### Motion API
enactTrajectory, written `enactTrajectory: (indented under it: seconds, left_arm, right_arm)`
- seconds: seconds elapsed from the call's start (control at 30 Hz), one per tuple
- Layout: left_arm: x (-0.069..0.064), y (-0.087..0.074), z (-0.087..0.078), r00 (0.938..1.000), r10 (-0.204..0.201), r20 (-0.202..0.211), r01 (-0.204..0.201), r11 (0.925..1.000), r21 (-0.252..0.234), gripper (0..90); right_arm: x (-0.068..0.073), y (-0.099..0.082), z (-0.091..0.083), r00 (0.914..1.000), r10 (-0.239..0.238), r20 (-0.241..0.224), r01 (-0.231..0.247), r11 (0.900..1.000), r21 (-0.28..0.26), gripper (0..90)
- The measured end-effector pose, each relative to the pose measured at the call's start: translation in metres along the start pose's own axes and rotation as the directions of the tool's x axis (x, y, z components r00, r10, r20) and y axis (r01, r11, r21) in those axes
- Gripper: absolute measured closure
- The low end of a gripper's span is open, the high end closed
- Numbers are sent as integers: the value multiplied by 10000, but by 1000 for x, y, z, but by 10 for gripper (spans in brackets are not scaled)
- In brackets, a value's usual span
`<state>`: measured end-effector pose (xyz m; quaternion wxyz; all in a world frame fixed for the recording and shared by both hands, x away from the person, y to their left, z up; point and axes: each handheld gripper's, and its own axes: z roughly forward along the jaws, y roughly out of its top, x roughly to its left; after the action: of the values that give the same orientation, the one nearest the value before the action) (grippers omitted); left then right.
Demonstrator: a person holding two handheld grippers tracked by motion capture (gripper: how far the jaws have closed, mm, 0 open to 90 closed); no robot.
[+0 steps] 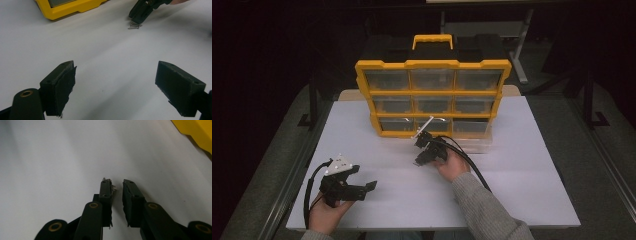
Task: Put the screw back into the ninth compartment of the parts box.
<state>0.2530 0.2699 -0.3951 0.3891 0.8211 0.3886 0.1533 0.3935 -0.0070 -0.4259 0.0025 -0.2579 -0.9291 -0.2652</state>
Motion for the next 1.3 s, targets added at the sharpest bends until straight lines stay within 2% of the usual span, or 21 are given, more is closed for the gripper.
enactTrajectory:
  seconds: [0.4, 0.73, 0.9, 1.03, 1.13, 1.3]
  left_arm:
    - [0, 0, 0, 10000, 9, 29, -9, 10000, 14, 157]
    - [-1, 0, -1, 10000, -22, 8, 22, 10000, -73, 157]
    - [-1, 0, -1, 10000, 15, 49, -15, 10000, -82, 157]
    - [-1, 0, -1, 10000, 23, 58, -23, 10000, -82, 157]
    - [-1, 0, -1, 10000, -1, 49, 1, 10000, -66, 157]
    - [-2, 0, 0, 10000, 30, 35, -30, 10000, -60, 157]
  right_arm:
    - [-2, 0, 2, 10000, 17, -75, -16, 10000, 42, 790]
    - [1, -2, 4, 9994, -269, 220, 265, 9995, 163, 855]
    - [-1, -3, 3, 9998, -136, 114, 135, 9999, 96, 862]
    - [1, -1, 3, 9990, -390, 195, 385, 9989, 255, 867]
    - [1, -2, -2, 9991, -412, -26, 413, 9982, 424, 867]
    - [0, 0, -15, 9990, -374, -261, 382, 9988, 320, 867]
